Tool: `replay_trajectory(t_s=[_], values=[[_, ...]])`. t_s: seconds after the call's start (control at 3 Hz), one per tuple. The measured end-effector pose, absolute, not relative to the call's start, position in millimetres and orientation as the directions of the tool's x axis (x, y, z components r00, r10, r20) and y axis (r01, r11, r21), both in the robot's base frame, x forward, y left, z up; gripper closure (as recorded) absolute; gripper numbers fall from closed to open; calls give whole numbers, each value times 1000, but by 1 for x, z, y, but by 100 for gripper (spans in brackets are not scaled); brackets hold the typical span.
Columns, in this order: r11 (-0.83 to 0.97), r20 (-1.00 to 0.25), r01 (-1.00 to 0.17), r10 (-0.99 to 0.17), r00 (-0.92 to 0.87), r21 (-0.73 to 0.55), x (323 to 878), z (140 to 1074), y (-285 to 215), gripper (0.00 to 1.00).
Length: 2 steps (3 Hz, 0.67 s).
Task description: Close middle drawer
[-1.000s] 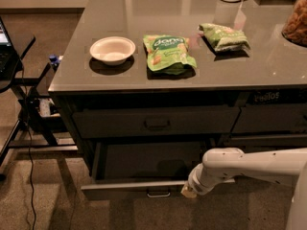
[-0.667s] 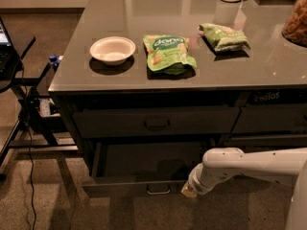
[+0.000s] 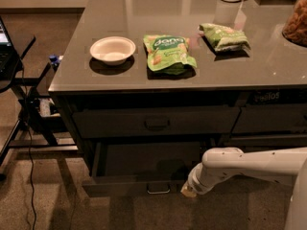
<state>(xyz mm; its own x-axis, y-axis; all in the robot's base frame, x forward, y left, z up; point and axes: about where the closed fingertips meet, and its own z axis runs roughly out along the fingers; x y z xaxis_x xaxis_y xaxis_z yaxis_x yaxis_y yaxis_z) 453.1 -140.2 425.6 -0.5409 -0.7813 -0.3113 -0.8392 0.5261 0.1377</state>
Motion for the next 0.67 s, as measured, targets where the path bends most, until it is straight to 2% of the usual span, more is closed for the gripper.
replay_trajectory(t_s=[0.33, 0.67], values=[[526, -311, -839, -781, -541, 138, 453, 426, -140, 17], [526, -311, -839, -781, -541, 138, 453, 426, -140, 0]])
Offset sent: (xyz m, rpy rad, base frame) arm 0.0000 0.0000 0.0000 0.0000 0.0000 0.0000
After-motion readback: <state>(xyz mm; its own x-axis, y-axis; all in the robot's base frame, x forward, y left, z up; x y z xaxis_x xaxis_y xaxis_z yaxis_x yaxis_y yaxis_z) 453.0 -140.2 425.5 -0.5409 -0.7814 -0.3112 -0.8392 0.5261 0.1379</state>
